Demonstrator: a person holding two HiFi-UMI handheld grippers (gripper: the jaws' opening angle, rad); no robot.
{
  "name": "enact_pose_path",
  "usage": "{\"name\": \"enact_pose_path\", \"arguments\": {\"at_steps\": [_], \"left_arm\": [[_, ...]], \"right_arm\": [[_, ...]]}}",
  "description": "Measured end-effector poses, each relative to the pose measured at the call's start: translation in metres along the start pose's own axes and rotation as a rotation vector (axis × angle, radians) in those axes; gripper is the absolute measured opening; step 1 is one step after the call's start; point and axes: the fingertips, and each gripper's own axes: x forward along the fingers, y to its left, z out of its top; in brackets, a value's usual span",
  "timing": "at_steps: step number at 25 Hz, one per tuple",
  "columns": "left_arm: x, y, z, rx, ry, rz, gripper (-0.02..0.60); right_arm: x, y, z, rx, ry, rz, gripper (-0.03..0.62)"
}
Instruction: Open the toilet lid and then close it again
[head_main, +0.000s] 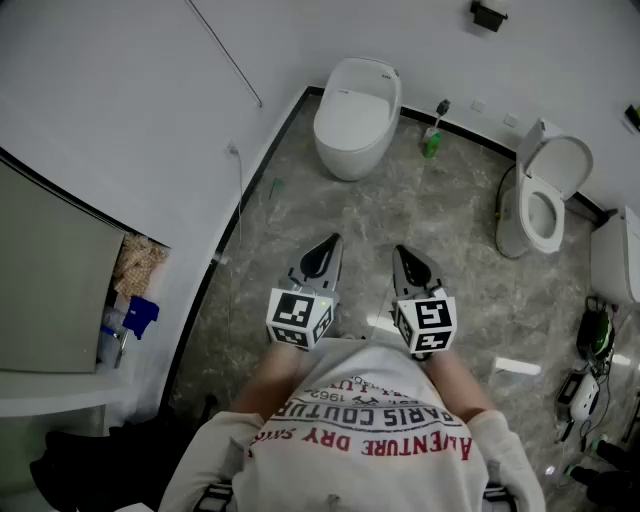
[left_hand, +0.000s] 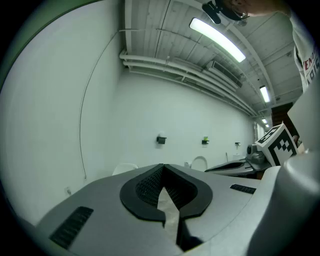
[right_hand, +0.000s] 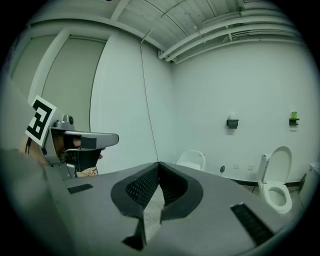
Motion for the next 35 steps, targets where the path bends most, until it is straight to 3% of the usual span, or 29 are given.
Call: {"name": "enact_pose_path", "arguments": {"at_steps": [12, 23, 35], "left_arm": [[-0.001, 0.018, -0.007, -0.004, 0.016, 0.02, 0.008], [-0.001, 0.071, -0.021, -0.047, 0.046, 0.069, 0.008], [0.058, 0.12, -0.042, -0.079, 0.119, 0.174, 0.008]], "right_arm": [[0.015, 0.005, -0.002, 0.019, 0.003, 0.001, 0.015], [0.053, 0.014, -0.015, 0.037, 0.067, -0.002, 0.015], [0.137, -0.042, -0.015, 0.114, 0.094, 0.026, 0.015]]}}
